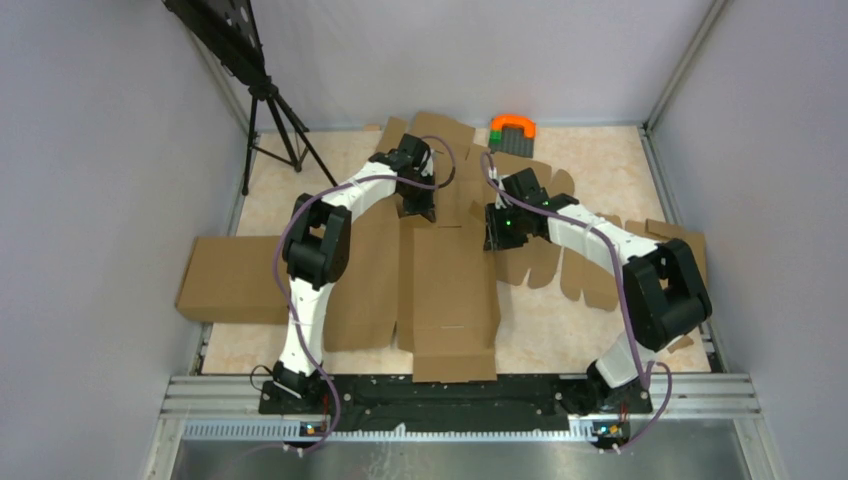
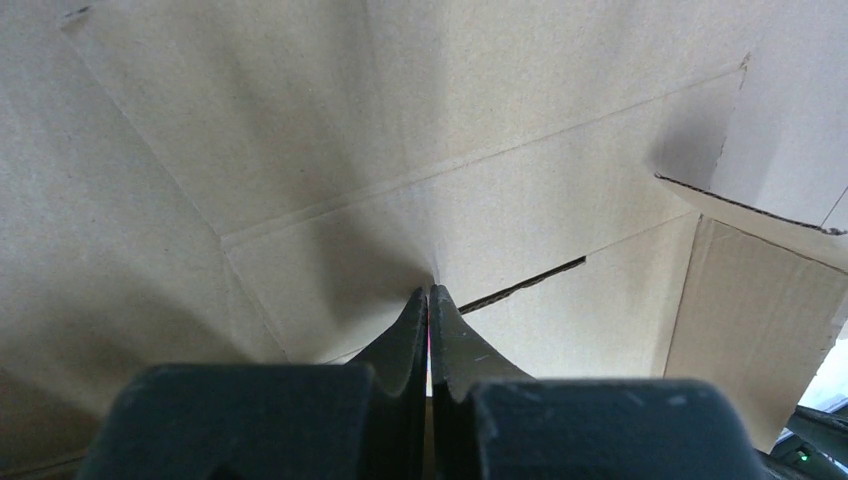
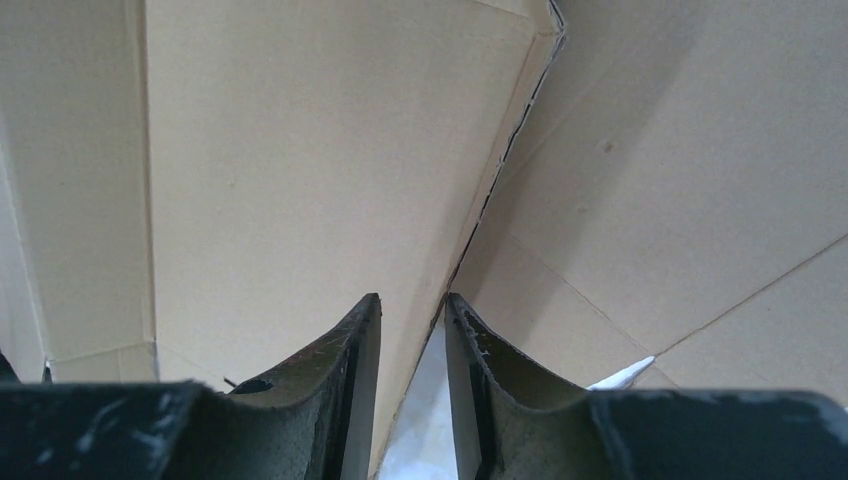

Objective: Fold the paper box
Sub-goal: Fold the paper box at the center of the board.

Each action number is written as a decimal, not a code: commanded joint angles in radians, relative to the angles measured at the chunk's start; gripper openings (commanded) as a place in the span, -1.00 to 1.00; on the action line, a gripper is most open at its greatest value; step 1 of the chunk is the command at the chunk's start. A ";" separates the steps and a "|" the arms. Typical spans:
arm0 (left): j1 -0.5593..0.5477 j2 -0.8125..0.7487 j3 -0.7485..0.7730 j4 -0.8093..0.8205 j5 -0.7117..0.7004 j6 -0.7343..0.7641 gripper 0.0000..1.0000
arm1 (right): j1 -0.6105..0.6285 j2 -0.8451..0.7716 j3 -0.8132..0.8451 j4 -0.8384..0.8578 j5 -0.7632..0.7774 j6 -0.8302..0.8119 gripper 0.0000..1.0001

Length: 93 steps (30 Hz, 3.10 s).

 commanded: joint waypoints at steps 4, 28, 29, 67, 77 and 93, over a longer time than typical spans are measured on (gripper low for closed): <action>0.006 -0.071 0.042 0.000 0.003 0.027 -0.99 | 0.005 0.036 0.047 0.018 0.015 -0.011 -0.48; 0.022 -0.035 0.084 -0.031 0.036 0.069 -0.95 | -0.036 0.221 0.269 0.034 0.028 -0.003 0.17; 0.022 -0.034 0.084 -0.030 0.038 0.068 -0.95 | -0.037 0.232 0.283 0.031 0.024 -0.004 0.14; 0.019 0.028 0.057 -0.040 0.074 0.084 -0.97 | -0.098 0.390 0.385 0.183 -0.067 -0.021 0.10; 0.019 0.019 0.091 -0.068 0.062 0.085 -0.96 | -0.023 0.379 0.381 0.078 0.072 -0.106 0.01; 0.041 -0.025 0.196 -0.045 -0.027 0.127 -0.31 | -0.019 0.372 0.371 0.068 0.101 -0.104 -0.03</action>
